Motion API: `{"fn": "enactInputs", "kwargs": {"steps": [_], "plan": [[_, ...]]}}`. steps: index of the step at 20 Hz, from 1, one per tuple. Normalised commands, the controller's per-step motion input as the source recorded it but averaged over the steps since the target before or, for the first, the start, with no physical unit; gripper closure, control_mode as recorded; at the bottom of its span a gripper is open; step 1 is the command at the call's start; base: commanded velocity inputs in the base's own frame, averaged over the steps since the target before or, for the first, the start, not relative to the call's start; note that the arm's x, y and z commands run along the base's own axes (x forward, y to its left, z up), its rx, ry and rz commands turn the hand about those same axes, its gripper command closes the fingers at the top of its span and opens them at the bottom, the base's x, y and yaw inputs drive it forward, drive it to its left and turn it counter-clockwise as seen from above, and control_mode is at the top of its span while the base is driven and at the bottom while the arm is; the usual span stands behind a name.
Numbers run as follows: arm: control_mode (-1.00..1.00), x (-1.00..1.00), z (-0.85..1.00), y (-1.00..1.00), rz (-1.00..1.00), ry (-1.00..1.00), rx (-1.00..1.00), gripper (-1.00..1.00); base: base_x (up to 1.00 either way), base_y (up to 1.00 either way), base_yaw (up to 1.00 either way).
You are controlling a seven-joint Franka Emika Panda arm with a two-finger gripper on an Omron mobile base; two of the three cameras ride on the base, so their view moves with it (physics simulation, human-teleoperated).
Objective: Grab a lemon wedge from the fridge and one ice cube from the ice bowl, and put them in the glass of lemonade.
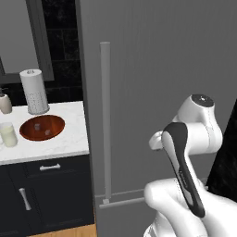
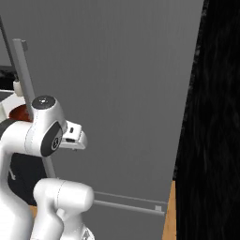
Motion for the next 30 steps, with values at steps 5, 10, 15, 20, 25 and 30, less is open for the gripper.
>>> {"fn": "enactInputs", "kwargs": {"steps": [5, 10, 15, 20, 25, 30], "plan": [[-1.00, 0.00, 0.00, -0.04, 0.00, -0.03, 0.01, -1.00, 0.00, 0.00, 0.00], [1.00, -0.03, 0.00, 0.00, 0.00, 0.00, 0.00, -1.00, -0.13, 0.00, 0.00], [1.00, 0.00, 0.00, 0.00, 0.00, 0.00, 0.00, -1.00, -0.27, 0.74, 0.01], [1.00, 0.00, 0.00, 0.00, 0.00, 0.00, 0.00, -1.00, 0.04, 1.00, 0.00], [1.00, 0.00, 0.00, 0.00, 0.00, 0.00, 0.00, -1.00, 0.41, 1.00, 0.00], [1.00, 0.00, 0.00, 0.00, 0.00, 0.00, 0.00, -1.00, 0.96, 0.88, -0.13]]}}
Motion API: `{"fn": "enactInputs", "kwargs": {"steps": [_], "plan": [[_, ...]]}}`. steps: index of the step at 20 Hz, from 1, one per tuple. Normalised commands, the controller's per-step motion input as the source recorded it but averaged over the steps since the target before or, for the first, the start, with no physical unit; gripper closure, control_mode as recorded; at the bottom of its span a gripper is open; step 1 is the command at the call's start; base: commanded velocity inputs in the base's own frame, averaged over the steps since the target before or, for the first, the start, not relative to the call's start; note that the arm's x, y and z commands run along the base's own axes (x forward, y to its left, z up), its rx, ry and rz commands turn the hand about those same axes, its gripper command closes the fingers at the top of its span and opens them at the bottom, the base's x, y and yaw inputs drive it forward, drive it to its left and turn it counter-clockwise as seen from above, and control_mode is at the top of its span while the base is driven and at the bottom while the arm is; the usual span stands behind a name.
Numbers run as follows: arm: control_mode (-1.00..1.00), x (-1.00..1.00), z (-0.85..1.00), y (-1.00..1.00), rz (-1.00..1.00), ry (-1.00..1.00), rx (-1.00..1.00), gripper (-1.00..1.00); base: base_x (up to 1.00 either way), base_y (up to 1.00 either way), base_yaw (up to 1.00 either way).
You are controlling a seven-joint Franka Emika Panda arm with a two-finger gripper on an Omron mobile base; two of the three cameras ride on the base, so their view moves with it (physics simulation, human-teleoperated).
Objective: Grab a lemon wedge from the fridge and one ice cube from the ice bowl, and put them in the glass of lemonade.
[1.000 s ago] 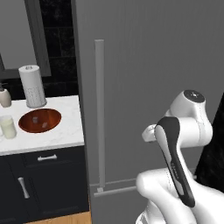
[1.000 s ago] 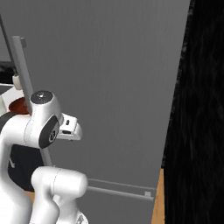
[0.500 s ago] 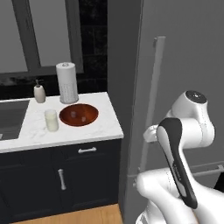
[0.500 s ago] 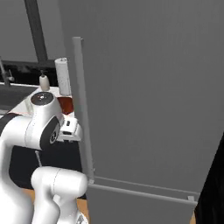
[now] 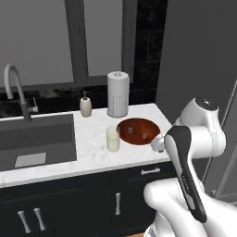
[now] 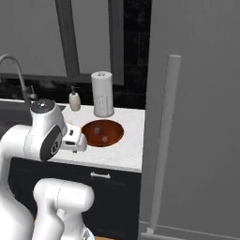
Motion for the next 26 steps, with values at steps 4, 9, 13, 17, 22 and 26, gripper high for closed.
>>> {"fn": "enactInputs", "kwargs": {"steps": [4, 9, 13, 17, 22, 26], "plan": [[1.00, 0.00, 0.00, 0.00, 0.00, 0.00, 0.00, -1.00, 0.92, 0.31, -0.23], [1.00, 0.00, 0.00, 0.00, 0.00, 0.00, 0.00, -1.00, 0.55, 0.01, -0.27], [-1.00, 0.08, -0.07, 0.08, -0.07, -0.04, -0.02, -1.00, 0.32, 0.15, -0.23], [-1.00, 0.63, -0.30, 0.27, -0.20, -0.09, -0.06, -1.00, 0.00, 0.00, 0.00], [-1.00, 0.77, -0.30, 0.01, -0.10, 0.00, -0.03, -1.00, 0.00, 0.00, 0.00], [-1.00, 0.45, -0.25, -0.10, 0.00, 0.07, 0.00, -1.00, 0.00, 0.00, 0.00]]}}
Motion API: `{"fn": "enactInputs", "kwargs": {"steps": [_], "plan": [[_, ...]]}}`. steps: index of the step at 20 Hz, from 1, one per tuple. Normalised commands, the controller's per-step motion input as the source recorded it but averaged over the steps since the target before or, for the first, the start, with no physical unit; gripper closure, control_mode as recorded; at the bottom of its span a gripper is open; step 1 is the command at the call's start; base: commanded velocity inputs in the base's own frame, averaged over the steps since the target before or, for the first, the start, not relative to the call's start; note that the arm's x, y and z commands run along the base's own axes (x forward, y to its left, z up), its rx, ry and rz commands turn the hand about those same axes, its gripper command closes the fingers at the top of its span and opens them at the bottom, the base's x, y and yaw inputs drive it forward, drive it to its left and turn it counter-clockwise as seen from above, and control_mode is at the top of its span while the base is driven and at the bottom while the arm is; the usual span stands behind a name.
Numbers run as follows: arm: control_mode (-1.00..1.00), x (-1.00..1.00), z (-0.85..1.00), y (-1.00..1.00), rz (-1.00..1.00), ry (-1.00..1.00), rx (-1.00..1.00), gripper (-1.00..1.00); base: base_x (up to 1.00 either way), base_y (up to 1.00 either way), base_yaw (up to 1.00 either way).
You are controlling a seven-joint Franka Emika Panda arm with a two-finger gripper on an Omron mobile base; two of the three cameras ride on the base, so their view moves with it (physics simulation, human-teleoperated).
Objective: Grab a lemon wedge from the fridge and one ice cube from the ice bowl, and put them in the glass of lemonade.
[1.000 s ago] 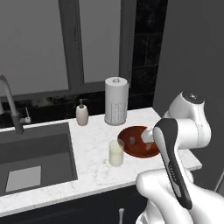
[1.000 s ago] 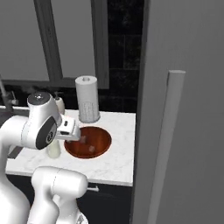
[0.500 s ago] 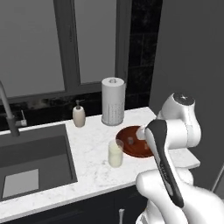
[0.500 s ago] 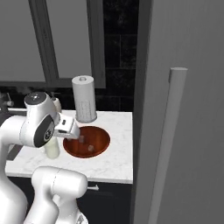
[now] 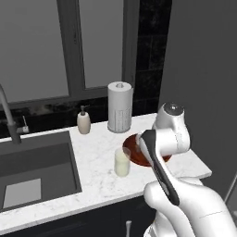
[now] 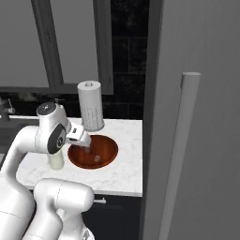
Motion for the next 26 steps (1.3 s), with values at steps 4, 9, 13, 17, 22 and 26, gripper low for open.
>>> {"fn": "enactInputs", "kwargs": {"steps": [4, 9, 13, 17, 22, 26], "plan": [[-1.00, 0.27, -0.34, -0.07, 0.00, 0.21, 0.03, -1.00, 0.00, 0.00, 0.00], [-1.00, 0.41, -0.37, 0.00, 0.00, 0.20, 0.00, -1.00, 0.00, 0.00, 0.00], [-1.00, 0.59, -0.21, 0.00, 0.00, 0.03, 0.00, -1.00, 0.00, 0.00, 0.00], [-1.00, 0.56, -0.22, 0.00, 0.00, 0.04, 0.00, -1.00, 0.00, 0.00, 0.00], [-1.00, 0.23, -0.43, 0.00, 0.00, 0.10, 0.00, -1.00, 0.00, 0.00, 0.00], [-1.00, 0.14, -0.35, 0.00, 0.00, 0.09, 0.00, -1.00, 0.00, 0.00, 0.00]]}}
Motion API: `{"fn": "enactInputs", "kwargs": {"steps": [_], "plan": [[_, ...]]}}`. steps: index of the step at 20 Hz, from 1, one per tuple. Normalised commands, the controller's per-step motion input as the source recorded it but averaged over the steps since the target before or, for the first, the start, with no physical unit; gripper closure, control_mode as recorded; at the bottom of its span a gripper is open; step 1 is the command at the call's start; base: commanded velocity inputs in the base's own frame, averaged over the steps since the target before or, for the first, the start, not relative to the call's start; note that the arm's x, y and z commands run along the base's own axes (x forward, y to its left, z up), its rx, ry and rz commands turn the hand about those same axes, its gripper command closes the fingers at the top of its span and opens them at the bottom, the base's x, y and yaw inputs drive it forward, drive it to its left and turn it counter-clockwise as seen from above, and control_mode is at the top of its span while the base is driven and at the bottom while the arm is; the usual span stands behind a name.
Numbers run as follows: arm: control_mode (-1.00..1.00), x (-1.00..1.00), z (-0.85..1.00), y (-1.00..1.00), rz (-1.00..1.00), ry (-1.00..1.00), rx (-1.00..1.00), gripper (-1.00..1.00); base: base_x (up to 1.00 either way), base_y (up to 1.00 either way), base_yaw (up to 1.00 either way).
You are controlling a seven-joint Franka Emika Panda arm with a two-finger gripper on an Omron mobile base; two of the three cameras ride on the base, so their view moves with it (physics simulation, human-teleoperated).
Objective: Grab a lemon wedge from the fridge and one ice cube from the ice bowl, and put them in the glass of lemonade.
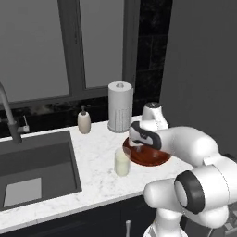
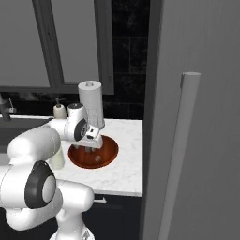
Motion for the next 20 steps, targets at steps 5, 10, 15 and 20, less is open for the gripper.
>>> {"fn": "enactInputs", "kwargs": {"steps": [5, 10, 15, 20], "plan": [[-1.00, 0.34, -0.18, 0.00, 0.00, 0.06, 0.00, -1.00, 0.00, 0.00, 0.00], [-1.00, 0.31, -0.24, 0.00, 0.00, 0.06, 0.00, -1.00, 0.00, 0.00, 0.00], [-1.00, 0.23, -0.26, 0.00, 0.00, 0.05, 0.00, -1.00, 0.00, 0.00, 0.00], [-1.00, 0.20, -0.24, 0.00, 0.00, 0.05, 0.00, -1.00, 0.00, 0.00, 0.00]]}}
